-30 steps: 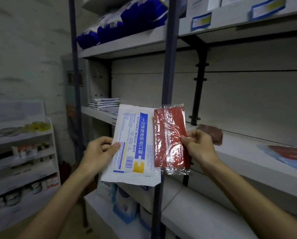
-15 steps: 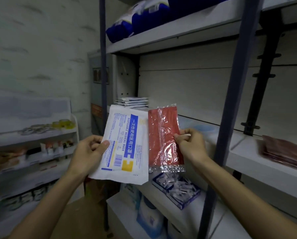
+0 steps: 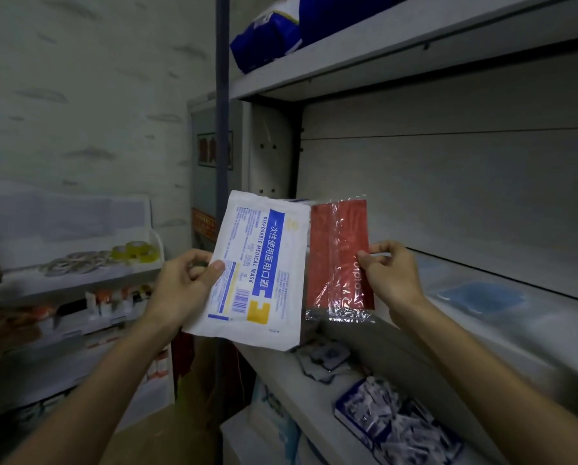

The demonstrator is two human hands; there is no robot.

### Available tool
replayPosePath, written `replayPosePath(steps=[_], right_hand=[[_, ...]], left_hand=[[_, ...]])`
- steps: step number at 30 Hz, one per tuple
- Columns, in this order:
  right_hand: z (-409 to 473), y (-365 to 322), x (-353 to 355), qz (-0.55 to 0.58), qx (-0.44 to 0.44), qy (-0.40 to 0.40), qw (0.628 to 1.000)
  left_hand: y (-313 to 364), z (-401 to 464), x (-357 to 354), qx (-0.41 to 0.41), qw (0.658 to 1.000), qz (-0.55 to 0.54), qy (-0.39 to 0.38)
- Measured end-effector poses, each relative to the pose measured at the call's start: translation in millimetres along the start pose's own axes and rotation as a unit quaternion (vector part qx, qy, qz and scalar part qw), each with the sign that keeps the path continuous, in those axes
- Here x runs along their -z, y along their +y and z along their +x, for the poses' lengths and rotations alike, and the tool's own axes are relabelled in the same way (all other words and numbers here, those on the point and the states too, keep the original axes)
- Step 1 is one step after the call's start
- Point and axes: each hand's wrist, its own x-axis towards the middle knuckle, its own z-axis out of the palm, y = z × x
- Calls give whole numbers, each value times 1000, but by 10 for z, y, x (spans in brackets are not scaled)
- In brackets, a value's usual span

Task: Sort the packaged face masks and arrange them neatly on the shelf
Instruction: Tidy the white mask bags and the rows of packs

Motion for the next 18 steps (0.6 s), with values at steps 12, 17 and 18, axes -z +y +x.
replayPosePath(steps=[12,17,18], right_hand=[[715,181,-937,-67,12,63,996],[1023,204,-1451,-67,-7,93,993],[1071,196,-1549,-64,-16,97,993]], left_hand=[[-732,1318,142,2,999,-25,-26],[-1041,2037,380,-9,997,-13,-71],[-1090,2197,432,-13,997,-20,-78]])
